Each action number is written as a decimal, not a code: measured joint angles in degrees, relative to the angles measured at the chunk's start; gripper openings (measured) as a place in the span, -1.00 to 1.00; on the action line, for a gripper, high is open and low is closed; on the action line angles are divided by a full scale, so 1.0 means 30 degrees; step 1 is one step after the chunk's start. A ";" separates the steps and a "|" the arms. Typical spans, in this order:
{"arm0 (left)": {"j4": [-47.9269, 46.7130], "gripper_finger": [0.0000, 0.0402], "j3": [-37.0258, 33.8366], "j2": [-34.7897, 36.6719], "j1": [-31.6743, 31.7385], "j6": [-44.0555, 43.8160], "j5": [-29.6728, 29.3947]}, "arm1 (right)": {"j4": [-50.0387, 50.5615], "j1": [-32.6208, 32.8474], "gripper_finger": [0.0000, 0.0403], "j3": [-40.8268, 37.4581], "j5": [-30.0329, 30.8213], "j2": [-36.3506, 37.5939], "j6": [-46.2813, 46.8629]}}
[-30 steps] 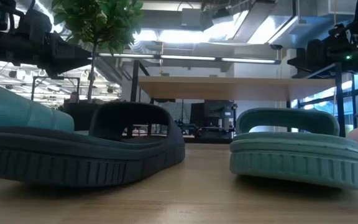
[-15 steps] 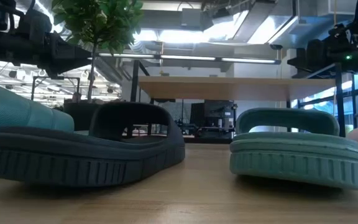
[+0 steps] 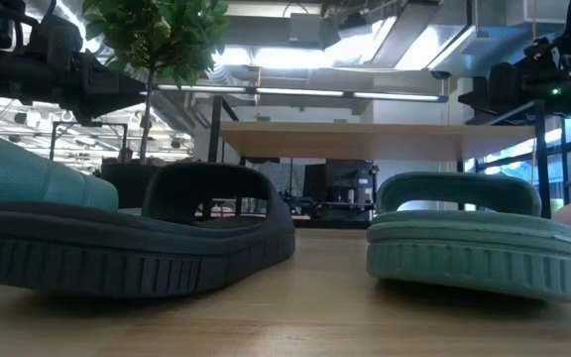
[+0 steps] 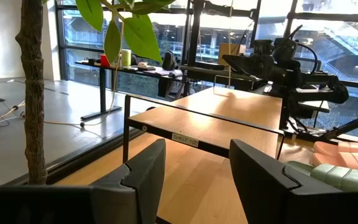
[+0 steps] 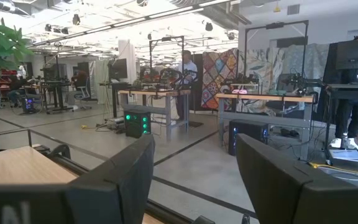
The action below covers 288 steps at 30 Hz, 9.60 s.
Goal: Pick and place slides into the shelf
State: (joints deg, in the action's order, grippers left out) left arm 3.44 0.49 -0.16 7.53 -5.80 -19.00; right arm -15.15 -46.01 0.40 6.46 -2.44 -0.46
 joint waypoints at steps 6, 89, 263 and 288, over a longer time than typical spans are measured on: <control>0.0002 -0.15 -0.0002 0.0007 0.0000 0.0000 0.0000 | -0.0002 0.0003 0.12 0.0000 0.0000 0.0002 0.0002; 0.0001 -0.15 -0.0002 0.0002 0.0004 0.0000 0.0000 | 0.0005 0.0001 0.12 0.0000 -0.0017 0.0000 0.1876; -0.0022 -0.15 -0.0005 0.0005 0.0007 0.3015 -0.0007 | 3.2576 2.2848 -0.92 2.8564 1.6837 -2.4746 0.6625; -0.0015 -0.15 0.0000 0.0007 0.0007 0.3686 -0.0007 | 2.2870 1.7664 -0.92 1.6137 1.4233 -1.6974 0.1270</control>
State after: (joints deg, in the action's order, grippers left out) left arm 3.40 0.49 -0.14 7.55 5.26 -19.03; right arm 53.46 6.98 48.82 49.16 -53.36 3.35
